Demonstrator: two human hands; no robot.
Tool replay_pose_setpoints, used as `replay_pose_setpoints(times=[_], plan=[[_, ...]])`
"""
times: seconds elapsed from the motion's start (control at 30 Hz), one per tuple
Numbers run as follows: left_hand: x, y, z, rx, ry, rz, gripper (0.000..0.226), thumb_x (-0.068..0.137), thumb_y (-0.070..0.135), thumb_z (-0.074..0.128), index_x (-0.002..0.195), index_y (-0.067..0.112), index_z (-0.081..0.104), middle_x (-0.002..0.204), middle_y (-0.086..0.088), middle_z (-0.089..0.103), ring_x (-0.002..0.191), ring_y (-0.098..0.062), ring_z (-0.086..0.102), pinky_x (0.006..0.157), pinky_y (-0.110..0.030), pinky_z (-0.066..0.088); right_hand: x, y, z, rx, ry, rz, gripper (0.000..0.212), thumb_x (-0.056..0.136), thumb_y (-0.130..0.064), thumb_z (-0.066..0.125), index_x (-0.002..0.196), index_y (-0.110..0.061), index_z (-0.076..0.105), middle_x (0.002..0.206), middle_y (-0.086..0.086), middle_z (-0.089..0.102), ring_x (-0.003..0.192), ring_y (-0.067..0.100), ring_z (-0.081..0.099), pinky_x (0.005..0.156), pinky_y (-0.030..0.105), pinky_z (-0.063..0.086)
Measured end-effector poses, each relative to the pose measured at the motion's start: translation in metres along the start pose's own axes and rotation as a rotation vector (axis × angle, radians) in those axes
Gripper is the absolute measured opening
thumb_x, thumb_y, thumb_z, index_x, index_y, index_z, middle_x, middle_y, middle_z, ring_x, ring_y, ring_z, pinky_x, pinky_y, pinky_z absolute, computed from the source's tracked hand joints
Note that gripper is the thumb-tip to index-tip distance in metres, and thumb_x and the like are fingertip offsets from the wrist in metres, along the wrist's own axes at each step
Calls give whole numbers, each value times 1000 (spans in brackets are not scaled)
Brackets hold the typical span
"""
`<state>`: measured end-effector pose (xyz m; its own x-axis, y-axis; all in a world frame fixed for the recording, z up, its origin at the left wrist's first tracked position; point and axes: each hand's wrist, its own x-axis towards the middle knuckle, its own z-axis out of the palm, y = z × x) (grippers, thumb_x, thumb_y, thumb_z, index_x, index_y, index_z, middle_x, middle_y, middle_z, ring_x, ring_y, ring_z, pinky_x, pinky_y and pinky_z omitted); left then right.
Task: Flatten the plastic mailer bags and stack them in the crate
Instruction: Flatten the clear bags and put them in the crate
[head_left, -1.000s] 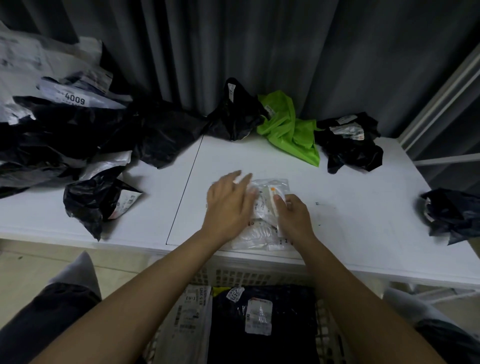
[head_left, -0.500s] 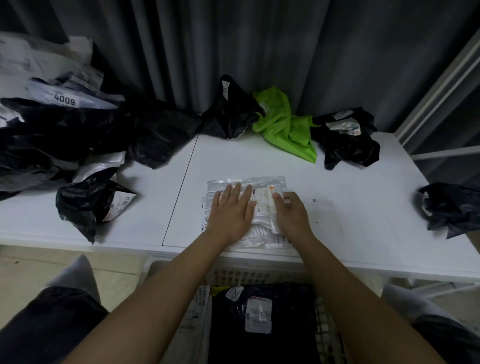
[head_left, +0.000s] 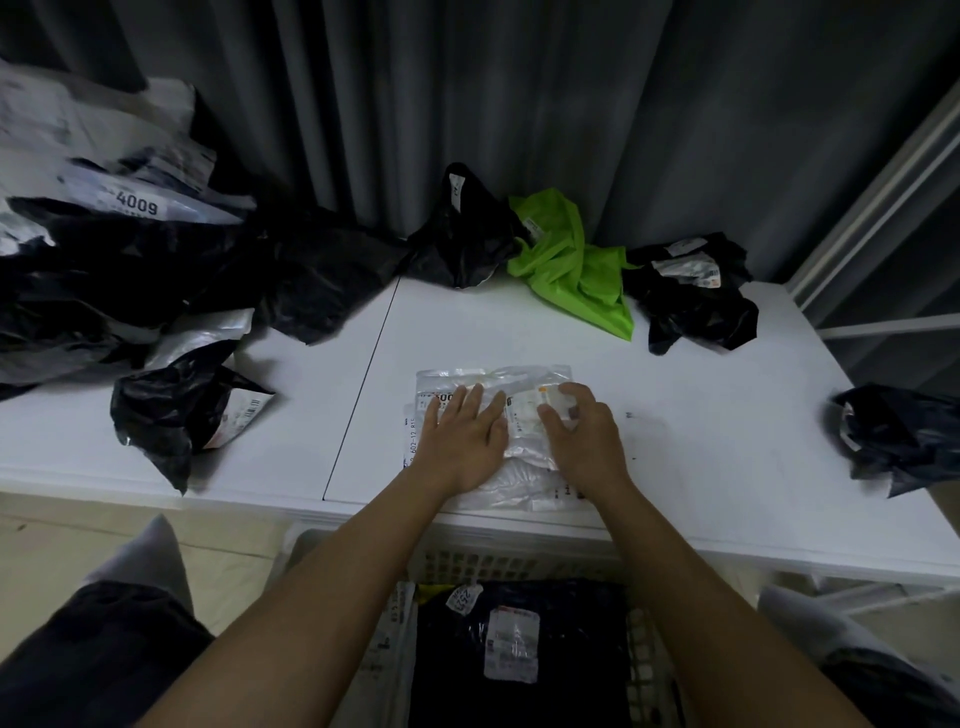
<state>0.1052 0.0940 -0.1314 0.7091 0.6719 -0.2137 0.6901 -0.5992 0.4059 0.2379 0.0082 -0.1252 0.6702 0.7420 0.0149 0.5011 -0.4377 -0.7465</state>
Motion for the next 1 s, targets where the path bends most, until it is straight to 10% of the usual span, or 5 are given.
replay_pose_setpoints(times=[0.17, 0.33, 0.5, 1.0], plan=[[0, -2, -2, 21, -15, 21, 52, 103, 42, 13, 153, 31, 6, 161, -1, -2, 147, -17, -9, 118, -43, -9, -3, -7, -9, -334, -56, -8, 39, 97, -36, 49, 132, -19, 48, 128, 12, 43, 105, 31, 55, 84, 34, 44], [0, -1, 1, 56, -6, 24, 51, 103, 40, 14, 153, 30, 7, 161, -1, -2, 147, -18, -10, 118, -43, -9, -2, -36, 6, -582, 67, -463, 44, 88, -22, 39, 122, -4, 61, 131, 21, 54, 121, 41, 49, 98, 51, 43], [-1, -3, 0, 78, -37, 16, 54, 103, 38, 13, 153, 23, -1, 161, 0, -6, 147, -16, -11, 118, -41, -11, 5, -33, 27, -590, -356, -257, 49, 104, -32, 18, 151, -18, 24, 160, 1, 17, 148, 19, 3, 119, 42, -2], [9, -12, 0, 33, 12, -29, 54, 104, 39, 12, 154, 19, 7, 161, 0, 0, 148, -18, -6, 118, -40, -6, 4, 2, 38, -657, -261, -418, 86, 78, -51, -17, 153, -23, 16, 161, -2, 9, 148, 16, -1, 118, 38, -7]])
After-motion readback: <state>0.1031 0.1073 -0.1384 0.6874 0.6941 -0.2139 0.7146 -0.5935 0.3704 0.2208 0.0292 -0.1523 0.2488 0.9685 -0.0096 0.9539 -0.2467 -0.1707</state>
